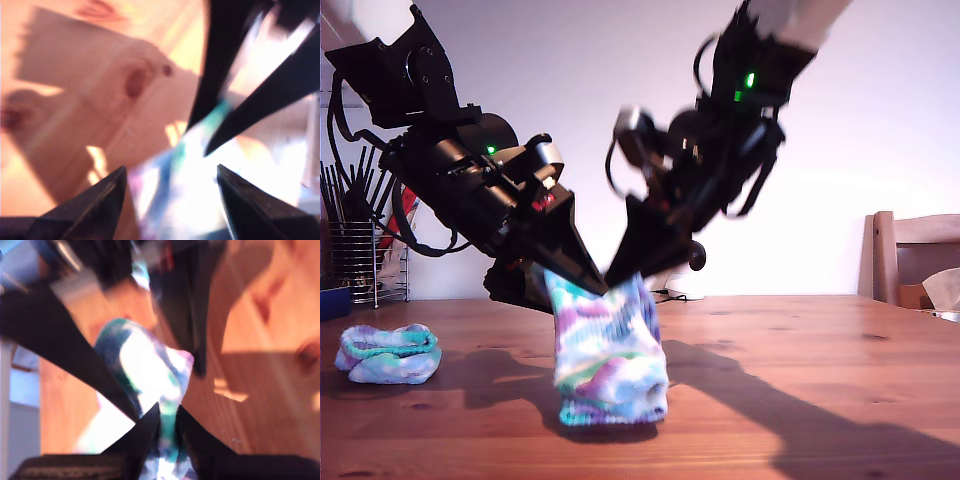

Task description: Fold the socks in front of you. After folding them, place them to the left side.

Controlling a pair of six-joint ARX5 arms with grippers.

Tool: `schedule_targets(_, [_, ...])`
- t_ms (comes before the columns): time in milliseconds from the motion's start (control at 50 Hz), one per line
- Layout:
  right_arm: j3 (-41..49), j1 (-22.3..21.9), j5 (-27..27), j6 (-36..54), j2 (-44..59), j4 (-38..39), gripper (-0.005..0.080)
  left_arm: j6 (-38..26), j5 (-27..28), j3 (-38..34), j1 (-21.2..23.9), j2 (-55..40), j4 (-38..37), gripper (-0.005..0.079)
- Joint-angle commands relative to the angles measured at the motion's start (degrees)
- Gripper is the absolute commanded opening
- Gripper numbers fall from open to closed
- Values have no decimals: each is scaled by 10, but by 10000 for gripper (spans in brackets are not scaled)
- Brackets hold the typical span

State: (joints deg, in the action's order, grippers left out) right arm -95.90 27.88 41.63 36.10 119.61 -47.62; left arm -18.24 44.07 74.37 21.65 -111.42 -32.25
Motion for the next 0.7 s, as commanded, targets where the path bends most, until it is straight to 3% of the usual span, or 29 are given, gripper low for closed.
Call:
schedule_targets(0, [-6,7,5,4,-15,1,-13,-5,5,2,-2,7,-4,521])
schedule_targets(360, [-6,31,15,4,-18,1,-13,-9,29,3,-1,7,-19,496])
schedule_targets(420, [-6,32,15,4,-18,2,-13,-17,29,3,-1,7,-30,393])
schedule_targets(580, [-6,32,13,4,-18,5,-13,-35,28,3,-1,7,-41,-19])
schedule_targets(680, [-6,32,13,-2,-18,10,-13,-53,30,3,-1,7,-42,-21])
